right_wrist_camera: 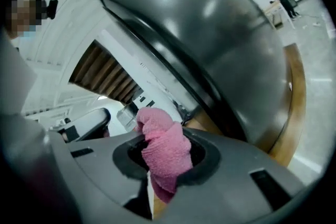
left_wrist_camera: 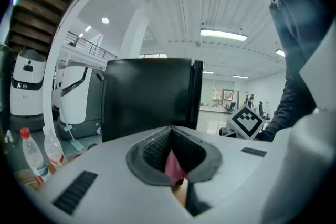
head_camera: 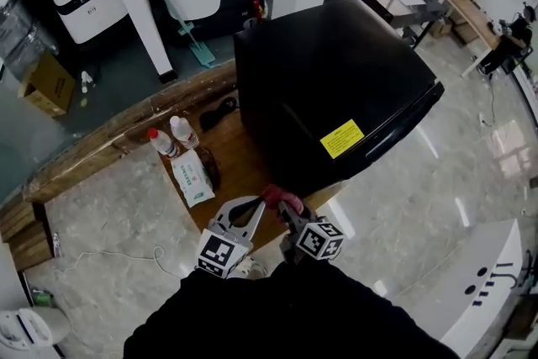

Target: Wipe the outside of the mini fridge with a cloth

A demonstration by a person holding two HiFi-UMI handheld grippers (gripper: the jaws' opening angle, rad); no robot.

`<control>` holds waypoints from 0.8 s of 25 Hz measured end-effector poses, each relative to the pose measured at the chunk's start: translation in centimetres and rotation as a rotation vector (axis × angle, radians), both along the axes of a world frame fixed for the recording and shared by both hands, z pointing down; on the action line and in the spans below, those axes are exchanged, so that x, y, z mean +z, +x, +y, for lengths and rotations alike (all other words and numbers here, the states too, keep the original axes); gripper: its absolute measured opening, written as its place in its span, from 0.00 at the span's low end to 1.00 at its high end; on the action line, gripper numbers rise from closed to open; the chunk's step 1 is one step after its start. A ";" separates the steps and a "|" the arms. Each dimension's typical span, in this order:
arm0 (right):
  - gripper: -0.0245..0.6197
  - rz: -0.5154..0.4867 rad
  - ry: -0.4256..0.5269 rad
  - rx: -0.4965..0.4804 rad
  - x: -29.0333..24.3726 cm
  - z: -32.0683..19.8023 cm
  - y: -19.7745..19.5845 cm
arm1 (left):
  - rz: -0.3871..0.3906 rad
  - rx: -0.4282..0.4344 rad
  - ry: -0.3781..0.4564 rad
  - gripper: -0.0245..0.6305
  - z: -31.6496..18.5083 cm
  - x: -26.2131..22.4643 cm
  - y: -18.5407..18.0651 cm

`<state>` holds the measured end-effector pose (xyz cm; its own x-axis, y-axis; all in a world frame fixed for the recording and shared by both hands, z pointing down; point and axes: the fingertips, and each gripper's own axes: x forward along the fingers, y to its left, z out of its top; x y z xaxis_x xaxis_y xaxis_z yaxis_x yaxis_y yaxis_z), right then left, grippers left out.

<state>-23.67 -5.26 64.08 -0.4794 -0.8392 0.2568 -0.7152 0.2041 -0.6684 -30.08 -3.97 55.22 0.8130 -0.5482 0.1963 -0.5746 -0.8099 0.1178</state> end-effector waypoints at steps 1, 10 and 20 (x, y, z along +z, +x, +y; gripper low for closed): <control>0.17 0.029 0.031 -0.038 -1.4 0.7 0.1 | 0.015 0.000 0.024 0.05 0.5 -1.3 0.0; 0.17 0.147 0.246 -0.143 -11.7 6.6 6.8 | 0.122 -0.007 -0.025 0.05 7.1 -4.9 2.5; 0.16 0.169 0.403 -0.393 -18.8 14.4 14.4 | 0.131 -0.086 0.021 0.05 15.8 -7.5 12.9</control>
